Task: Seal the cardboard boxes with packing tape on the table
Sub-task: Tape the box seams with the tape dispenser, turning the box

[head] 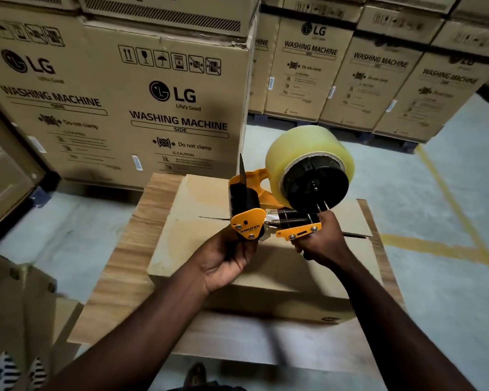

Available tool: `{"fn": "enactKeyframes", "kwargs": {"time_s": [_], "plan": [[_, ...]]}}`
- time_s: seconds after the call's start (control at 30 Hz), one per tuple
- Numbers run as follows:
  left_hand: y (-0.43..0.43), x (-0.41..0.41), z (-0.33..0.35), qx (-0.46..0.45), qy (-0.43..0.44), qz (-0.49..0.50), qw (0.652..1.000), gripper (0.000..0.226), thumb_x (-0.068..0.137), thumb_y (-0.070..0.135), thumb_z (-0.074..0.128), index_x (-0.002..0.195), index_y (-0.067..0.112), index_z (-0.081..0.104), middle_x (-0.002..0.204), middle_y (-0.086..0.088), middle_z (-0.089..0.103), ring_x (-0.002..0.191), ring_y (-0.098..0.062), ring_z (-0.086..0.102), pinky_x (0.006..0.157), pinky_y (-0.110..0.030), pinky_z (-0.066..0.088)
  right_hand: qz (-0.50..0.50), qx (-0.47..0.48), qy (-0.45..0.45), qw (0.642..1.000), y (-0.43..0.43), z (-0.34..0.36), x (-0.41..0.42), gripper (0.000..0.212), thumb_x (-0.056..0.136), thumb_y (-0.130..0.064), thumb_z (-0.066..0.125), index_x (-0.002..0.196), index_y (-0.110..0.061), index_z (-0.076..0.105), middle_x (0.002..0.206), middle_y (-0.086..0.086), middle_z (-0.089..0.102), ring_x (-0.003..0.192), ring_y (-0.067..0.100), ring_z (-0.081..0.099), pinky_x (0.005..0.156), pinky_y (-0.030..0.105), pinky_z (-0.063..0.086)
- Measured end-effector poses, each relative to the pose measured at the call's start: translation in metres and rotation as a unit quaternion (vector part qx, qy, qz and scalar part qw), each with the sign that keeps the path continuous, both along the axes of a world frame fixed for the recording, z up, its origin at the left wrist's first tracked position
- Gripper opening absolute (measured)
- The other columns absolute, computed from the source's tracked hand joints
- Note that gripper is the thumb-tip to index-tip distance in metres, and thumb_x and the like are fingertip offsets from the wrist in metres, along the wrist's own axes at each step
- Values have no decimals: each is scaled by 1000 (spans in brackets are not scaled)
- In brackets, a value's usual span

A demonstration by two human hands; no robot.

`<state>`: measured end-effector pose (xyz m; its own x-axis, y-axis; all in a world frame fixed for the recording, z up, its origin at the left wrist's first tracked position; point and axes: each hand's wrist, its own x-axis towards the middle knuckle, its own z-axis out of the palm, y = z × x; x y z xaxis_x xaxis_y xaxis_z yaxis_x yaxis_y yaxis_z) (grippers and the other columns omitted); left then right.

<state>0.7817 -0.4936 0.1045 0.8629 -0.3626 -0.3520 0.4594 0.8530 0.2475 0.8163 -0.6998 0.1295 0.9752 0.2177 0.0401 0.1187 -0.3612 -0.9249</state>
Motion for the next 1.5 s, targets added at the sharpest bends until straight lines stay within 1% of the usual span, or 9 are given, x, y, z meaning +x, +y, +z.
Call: {"fn": "enactKeyframes", "kwargs": {"time_s": [0.2,0.3,0.4,0.5,0.6,0.7,0.87,1.03,1.5], "plan": [[26,1,-8,2,-28,-22,999,68,42,-2,99,104,-5,73,104,-23,71,86,-31,75,67,-38,63,-9,1,23,1000,5,-1,9,17,66,-15,63,71,0,68,50,18,55,36,16,46,39,21,34],[27,4,-3,62,-15,-14,998,56,44,8,100,95,0,78,97,-18,74,81,-26,75,66,-33,63,10,-5,5,1000,9,0,9,17,67,-15,64,66,2,68,45,4,54,35,9,45,38,18,32],[29,10,2,184,38,20,982,8,77,4,70,73,4,76,70,-11,72,57,-15,70,51,-22,58,30,-33,-33,998,13,-6,15,19,68,-23,73,55,-12,65,44,-4,52,41,3,44,44,20,34],[41,18,-6,273,64,41,959,27,99,8,49,81,8,68,64,-6,70,60,-14,67,54,-23,55,37,-84,-69,993,20,-13,23,34,68,-30,77,50,-14,53,46,-6,43,49,0,37,50,25,29],[62,19,-9,345,36,58,936,37,99,4,47,74,13,72,63,-3,71,67,-18,67,63,-30,57,70,-151,-95,981,33,-8,31,46,72,-13,86,47,-39,58,43,-19,46,44,-1,41,49,17,26],[82,19,-14,435,1,71,898,41,94,-15,43,81,16,67,61,2,71,61,-16,69,54,-23,58,96,-204,-112,968,53,-8,42,52,74,-25,85,58,-66,56,51,-26,53,48,0,45,51,21,31],[145,36,-34,461,27,104,881,14,96,-1,54,92,1,67,79,-13,68,75,-25,64,61,-25,54,97,-192,-81,973,78,-14,62,11,67,-55,73,70,-61,64,64,-22,66,60,-1,59,57,31,49],[201,43,-53,472,21,80,878,12,99,10,60,100,0,67,74,-7,61,61,-8,59,58,-15,54,111,-211,-71,969,83,-24,80,18,67,-57,84,76,-55,68,72,-10,73,68,11,69,66,44,58],[194,62,-110,477,61,42,876,18,99,6,55,85,5,67,70,-7,62,59,-14,57,51,-19,48,100,-358,-75,926,98,-54,90,35,76,-53,82,98,-26,75,73,-4,68,64,20,59,56,33,41]]}}
